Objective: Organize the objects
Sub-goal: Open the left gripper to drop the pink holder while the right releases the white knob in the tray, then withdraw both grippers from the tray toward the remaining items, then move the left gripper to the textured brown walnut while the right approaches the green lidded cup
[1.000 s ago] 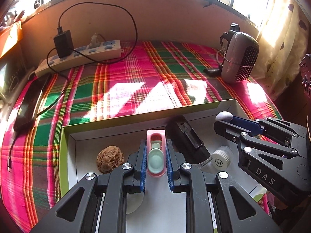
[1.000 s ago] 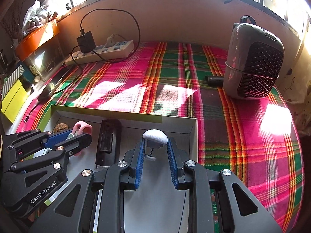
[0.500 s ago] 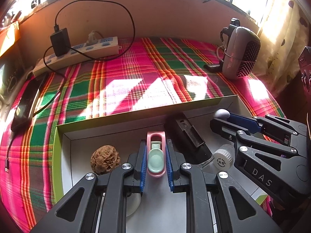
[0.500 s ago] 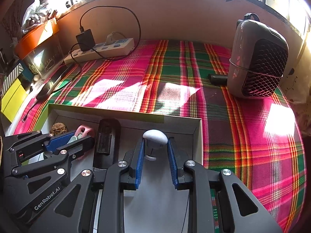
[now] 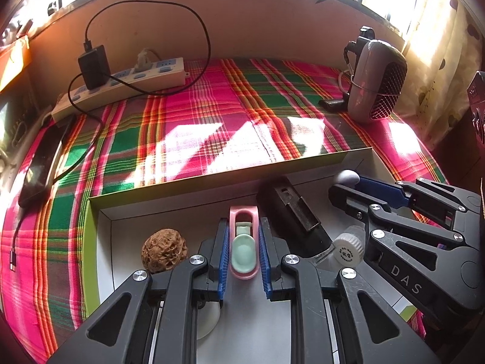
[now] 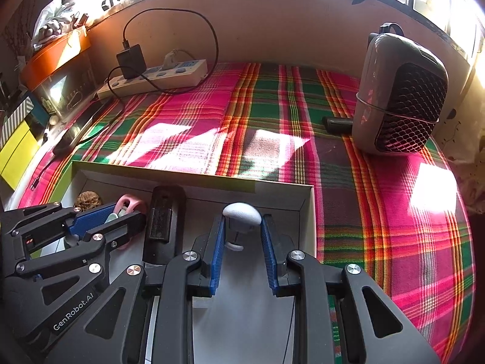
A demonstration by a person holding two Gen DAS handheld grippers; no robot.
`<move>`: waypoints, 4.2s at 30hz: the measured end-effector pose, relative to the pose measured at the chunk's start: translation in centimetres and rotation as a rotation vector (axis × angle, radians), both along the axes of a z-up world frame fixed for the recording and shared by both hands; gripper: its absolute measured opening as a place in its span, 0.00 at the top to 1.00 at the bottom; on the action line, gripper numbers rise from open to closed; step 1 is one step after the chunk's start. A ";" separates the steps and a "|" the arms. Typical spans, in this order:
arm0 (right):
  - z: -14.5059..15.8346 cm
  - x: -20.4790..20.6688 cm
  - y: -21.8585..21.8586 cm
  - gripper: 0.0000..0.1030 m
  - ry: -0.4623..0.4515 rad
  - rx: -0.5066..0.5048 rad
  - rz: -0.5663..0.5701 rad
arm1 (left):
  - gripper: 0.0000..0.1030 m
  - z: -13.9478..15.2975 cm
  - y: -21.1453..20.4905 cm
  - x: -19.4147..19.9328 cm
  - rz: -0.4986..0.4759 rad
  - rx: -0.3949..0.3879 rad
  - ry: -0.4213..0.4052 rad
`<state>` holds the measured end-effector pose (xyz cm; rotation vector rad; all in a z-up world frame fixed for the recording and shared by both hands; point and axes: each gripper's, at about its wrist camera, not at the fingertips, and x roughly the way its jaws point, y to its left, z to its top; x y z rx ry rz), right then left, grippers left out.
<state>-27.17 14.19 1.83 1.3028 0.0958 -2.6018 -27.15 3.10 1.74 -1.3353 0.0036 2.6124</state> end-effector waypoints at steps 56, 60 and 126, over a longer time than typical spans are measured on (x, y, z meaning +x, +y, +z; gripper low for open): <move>3.8 13.4 0.4 0.67 0.111 -0.073 -0.020 | 0.75 4.0 -4.3 12.8 0.058 0.023 0.127; 3.4 14.8 0.5 0.67 0.106 -0.081 -0.020 | 0.74 3.3 -5.0 14.1 0.033 0.057 0.106; 1.2 17.9 0.1 0.67 0.047 -0.063 -0.022 | 0.69 -0.4 -3.6 15.4 -0.065 0.157 -0.008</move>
